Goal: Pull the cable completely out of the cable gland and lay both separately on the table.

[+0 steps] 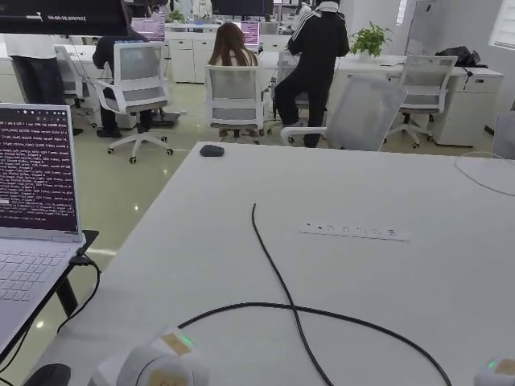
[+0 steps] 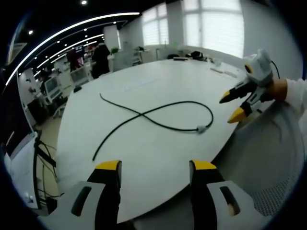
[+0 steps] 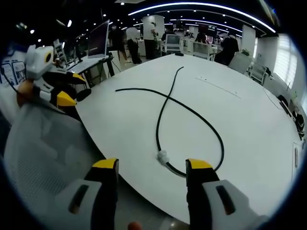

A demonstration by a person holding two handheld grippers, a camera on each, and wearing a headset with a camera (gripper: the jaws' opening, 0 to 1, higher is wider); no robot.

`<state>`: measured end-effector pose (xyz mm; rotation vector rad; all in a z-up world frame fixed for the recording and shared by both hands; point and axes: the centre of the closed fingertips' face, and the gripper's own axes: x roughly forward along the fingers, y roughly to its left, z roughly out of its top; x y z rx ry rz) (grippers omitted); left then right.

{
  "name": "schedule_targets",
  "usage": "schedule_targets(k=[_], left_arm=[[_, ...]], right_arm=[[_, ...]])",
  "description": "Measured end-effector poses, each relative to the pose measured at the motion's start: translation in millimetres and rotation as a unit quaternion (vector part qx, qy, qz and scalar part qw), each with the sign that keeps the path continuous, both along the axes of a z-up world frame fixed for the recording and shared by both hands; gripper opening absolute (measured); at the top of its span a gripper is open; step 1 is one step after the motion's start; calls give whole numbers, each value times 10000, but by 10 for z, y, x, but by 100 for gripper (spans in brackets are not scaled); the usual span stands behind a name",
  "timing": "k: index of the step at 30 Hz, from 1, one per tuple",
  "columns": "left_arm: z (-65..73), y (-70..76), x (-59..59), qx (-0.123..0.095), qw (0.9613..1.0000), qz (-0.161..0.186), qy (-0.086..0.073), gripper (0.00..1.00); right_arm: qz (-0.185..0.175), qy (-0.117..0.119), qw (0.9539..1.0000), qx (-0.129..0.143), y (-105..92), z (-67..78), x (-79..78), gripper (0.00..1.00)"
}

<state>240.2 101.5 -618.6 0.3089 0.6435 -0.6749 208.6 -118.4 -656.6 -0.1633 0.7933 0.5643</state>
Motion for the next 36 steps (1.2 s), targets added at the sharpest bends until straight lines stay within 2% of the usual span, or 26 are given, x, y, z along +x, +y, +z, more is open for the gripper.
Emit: schedule_targets(k=[13,28,30,31,32,36], left_arm=[[-1,-8,-17,31,10000,-63,-7,58],[59,74,43,-98,9998,140,-86,56],[66,74,47,-87,9998,132,-115,56],[68,75,49,-83,9998,133,-122,56],[69,77,50,-83,9998,136,-119,56],[83,65,48,-61,9998,96,-165,56]], right_arm=[[-50,-8,10000,2,-14,6,1,58],[34,70,9999,-103,25,-18,-28,59],[29,59,10000,12,51,4,-22,59],[-36,13,9998,194,67,38,0,60],[-79,-3,9996,263,57,53,14,59],[-161,-73,9989,434,34,108,39,59]])
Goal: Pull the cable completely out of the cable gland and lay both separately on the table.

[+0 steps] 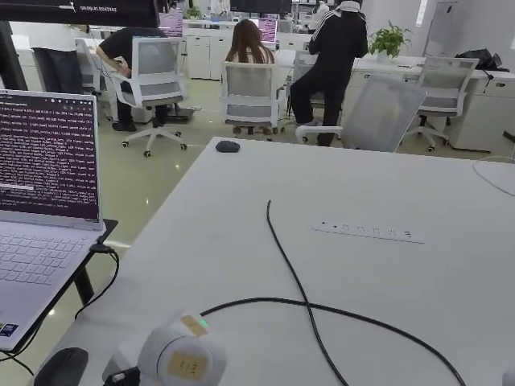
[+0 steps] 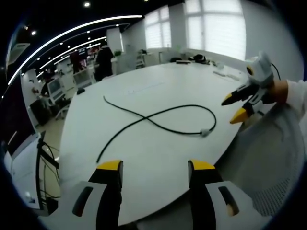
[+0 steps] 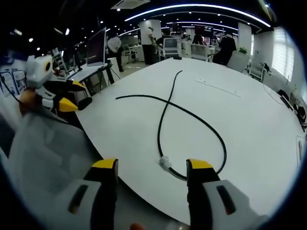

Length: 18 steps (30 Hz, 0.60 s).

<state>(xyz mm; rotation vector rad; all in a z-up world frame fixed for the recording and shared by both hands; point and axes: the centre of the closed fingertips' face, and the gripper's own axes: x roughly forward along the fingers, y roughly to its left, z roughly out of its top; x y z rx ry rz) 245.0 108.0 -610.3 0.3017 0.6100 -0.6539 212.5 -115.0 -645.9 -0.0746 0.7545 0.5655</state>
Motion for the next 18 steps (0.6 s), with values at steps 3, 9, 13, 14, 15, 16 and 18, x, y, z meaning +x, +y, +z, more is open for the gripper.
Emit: schedule_targets(k=[3,9,13,14,15,16,18], left_arm=[[8,8,5,30,10000,9,-38,55],[18,6,6,7,10000,6,-53,55],[16,-10,-7,54,10000,-46,-69,54],[19,-10,-7,57,9999,-46,-80,54],[23,-8,-5,59,9999,-46,-92,54],[25,-7,-4,59,9999,-43,-97,54],[24,-5,-1,57,9999,-39,-96,54]], right_arm=[[25,-15,10000,93,2,20,19,59],[229,-85,9997,31,-84,29,104,59],[483,13,9986,-231,-194,-98,150,58],[515,41,9983,-281,-218,-133,169,57],[561,72,9979,-330,-237,-176,197,56],[609,85,9975,-350,-243,-205,216,55],[740,107,9964,-411,-243,-281,264,52]])
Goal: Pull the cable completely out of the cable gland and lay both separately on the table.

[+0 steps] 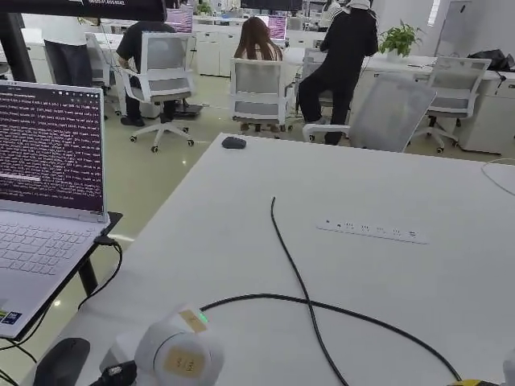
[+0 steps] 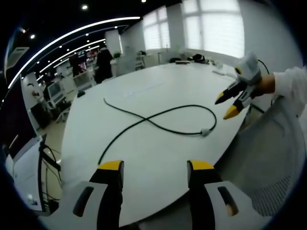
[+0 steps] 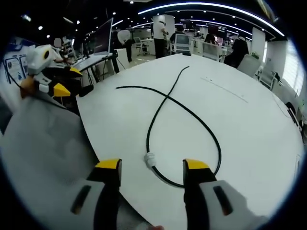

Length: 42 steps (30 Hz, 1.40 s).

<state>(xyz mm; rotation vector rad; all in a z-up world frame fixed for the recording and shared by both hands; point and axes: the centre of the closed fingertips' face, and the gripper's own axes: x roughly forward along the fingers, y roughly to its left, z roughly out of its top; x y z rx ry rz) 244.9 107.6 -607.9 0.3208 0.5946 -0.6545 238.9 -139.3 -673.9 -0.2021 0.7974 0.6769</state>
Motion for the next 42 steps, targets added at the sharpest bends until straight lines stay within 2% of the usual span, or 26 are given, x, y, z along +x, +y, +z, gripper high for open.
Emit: schedule_targets(k=[6,7,8,11,13,18,22,26,30,33,36,39,42], left_arm=[[-8,-3,-3,25,10000,-11,3,53],[-12,-3,-3,33,10000,-12,8,53],[-15,0,-4,50,10000,-12,11,52],[15,14,9,102,9999,-14,-102,49],[22,19,15,119,9998,-9,-144,48],[14,15,16,136,9998,-18,-136,48],[10,17,20,157,9998,-23,-133,48],[8,27,27,170,9998,-5,-142,48],[-3,37,28,212,9997,5,-133,47],[-10,30,21,221,9997,-10,-126,47],[-19,23,19,226,9997,-28,-117,47],[-24,15,15,225,9997,-44,-97,47],[-24,5,9,203,9997,-63,-87,47]], right_arm=[[217,-52,9997,-104,24,-206,130,43],[254,-40,9996,-70,42,-228,133,43],[333,87,9994,-64,67,-290,107,43],[597,179,9975,-320,69,-444,74,41],[630,194,9972,-346,88,-520,94,37],[775,194,9962,-353,144,-656,143,28],[792,252,9959,-369,154,-765,150,26],[835,288,9957,-266,193,-804,132,22],[954,299,9942,-389,202,-878,124,18],[1018,230,9940,-326,229,-871,138,13],[1115,209,9931,-285,255,-867,132,12],[1147,170,9923,-433,227,-862,142,11],[1172,175,9922,-397,250,-788,124,11]])
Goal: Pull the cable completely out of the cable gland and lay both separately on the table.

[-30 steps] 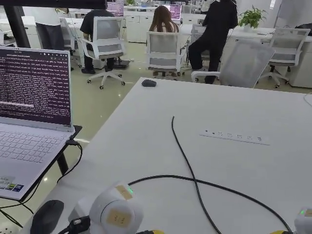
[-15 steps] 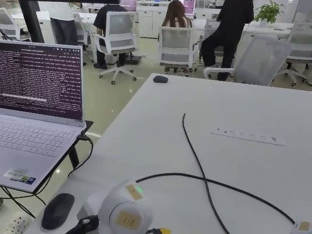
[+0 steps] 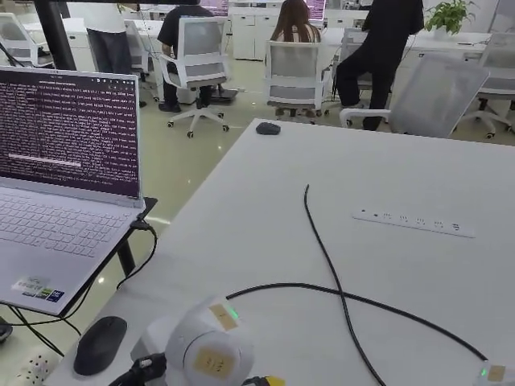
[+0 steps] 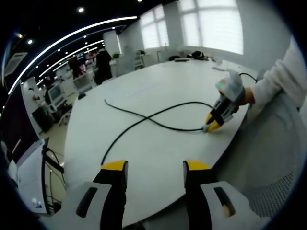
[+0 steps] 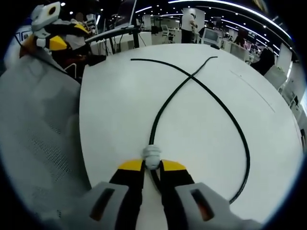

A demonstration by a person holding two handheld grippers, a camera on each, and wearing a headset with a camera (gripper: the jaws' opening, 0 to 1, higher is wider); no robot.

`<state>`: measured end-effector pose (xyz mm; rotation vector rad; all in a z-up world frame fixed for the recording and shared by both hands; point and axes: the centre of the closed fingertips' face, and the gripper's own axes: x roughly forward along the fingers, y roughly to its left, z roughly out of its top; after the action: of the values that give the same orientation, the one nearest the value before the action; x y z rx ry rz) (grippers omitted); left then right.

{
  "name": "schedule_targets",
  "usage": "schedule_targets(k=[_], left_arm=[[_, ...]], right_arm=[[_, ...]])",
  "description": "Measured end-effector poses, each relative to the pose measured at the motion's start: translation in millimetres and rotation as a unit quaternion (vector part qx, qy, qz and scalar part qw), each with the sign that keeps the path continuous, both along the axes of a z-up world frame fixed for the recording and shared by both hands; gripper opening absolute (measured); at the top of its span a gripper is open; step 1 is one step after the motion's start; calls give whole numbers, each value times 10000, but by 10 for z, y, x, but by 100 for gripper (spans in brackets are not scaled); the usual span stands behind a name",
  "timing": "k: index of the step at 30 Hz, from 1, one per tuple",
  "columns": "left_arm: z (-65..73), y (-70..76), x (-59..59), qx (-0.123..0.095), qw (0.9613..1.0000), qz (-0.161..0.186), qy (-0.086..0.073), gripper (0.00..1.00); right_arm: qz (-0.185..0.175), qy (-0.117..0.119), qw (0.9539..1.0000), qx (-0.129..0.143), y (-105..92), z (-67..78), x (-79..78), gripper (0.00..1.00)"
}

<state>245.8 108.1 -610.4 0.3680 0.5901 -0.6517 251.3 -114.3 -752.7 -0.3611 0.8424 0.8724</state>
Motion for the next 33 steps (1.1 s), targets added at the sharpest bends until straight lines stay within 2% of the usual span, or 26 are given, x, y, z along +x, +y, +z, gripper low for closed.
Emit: schedule_targets(k=[4,11,12,17,19,21,22,24,26,27,29,30,31,32,33], left_arm=[[15,-28,-5,-64,10000,-45,-9,47],[39,-54,-9,-216,9997,-82,10,48],[59,-74,-14,-303,9995,-118,12,48],[170,-117,-26,-635,9977,-231,-75,46],[191,-151,-39,-763,9965,-336,-3,45],[257,-210,-34,-1156,9926,-348,90,45],[326,-264,-43,-1398,9889,-502,90,45],[435,-337,-62,-1746,9819,-728,91,46],[488,-362,-55,-1826,9794,-856,88,45],[569,-402,-44,-1852,9765,-1096,-110,45],[693,-440,-26,-1884,9727,-1307,-344,47],[744,-466,-34,-1959,9696,-1417,-381,47],[831,-513,-50,-2117,9633,-1600,-410,46],[859,-527,-52,-2169,9614,-1643,-414,44],[931,-580,-81,-2281,9549,-1856,-408,42]], right_arm=[[153,-79,9998,32,62,143,-15,10],[363,-423,9983,195,216,569,2,10],[347,-492,9976,334,278,700,-9,10],[519,-645,9953,509,388,1000,-71,9],[650,-707,9936,590,447,1159,-121,9],[786,-819,9918,580,482,1281,-159,9],[870,-883,9908,538,496,1339,-180,9],[981,-1011,9882,602,546,1464,-218,9],[1062,-1067,9864,655,586,1560,-261,9],[1154,-1152,9842,690,621,1636,-285,9],[1279,-1256,9809,749,675,1747,-327,9],[1324,-1294,9795,788,699,1793,-344,9],[1405,-1359,9772,832,738,1861,-370,9],[1430,-1376,9765,839,749,1881,-378,9],[1544,-1456,9736,839,783,1944,-405,9]])
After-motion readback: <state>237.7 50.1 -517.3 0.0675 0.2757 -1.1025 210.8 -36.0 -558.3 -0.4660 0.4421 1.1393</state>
